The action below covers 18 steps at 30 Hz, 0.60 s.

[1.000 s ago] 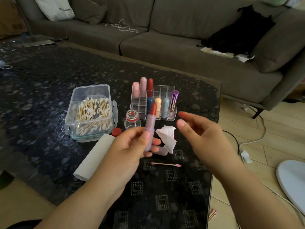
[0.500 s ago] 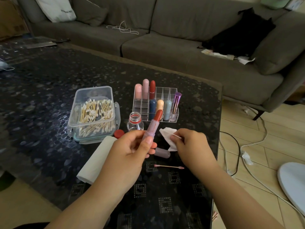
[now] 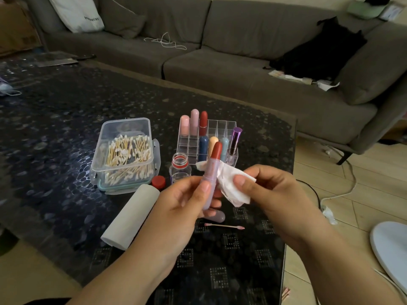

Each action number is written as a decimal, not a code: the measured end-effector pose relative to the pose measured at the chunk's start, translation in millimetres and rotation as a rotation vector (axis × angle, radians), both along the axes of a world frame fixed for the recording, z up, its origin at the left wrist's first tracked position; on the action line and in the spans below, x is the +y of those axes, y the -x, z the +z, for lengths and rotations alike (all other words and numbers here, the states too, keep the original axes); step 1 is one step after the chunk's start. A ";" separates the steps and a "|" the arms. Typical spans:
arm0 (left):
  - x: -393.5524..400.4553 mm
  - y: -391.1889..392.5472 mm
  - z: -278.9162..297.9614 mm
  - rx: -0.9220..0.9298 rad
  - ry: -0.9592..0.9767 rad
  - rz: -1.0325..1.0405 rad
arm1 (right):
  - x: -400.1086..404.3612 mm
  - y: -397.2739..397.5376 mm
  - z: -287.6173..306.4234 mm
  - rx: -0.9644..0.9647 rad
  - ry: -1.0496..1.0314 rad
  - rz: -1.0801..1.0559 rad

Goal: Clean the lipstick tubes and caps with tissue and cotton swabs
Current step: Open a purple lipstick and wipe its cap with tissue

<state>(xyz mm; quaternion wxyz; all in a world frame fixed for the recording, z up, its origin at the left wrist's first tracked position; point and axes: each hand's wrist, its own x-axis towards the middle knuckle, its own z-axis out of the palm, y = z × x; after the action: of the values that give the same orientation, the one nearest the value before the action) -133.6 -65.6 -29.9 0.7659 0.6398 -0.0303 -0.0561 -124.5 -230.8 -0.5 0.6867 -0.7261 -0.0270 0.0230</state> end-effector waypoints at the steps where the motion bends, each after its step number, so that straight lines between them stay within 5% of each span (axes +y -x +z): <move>1: -0.6 0.6 0.1 0.015 0.004 -0.018 | -0.5 3.0 1.9 0.022 -0.047 0.033; 10: -7.9 7.5 10.7 -0.070 -0.009 -0.012 | 1.8 12.3 7.8 -0.026 0.032 -0.047; 18: -7.2 7.1 -1.7 -0.076 0.037 -0.105 | 10.0 12.7 5.1 0.112 -0.410 0.138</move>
<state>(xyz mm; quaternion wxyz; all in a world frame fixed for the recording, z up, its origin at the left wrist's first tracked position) -140.6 -72.8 -31.6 0.7718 0.6248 -0.0941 -0.0713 -137.2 -220.8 4.6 0.8171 -0.5654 -0.0423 0.1043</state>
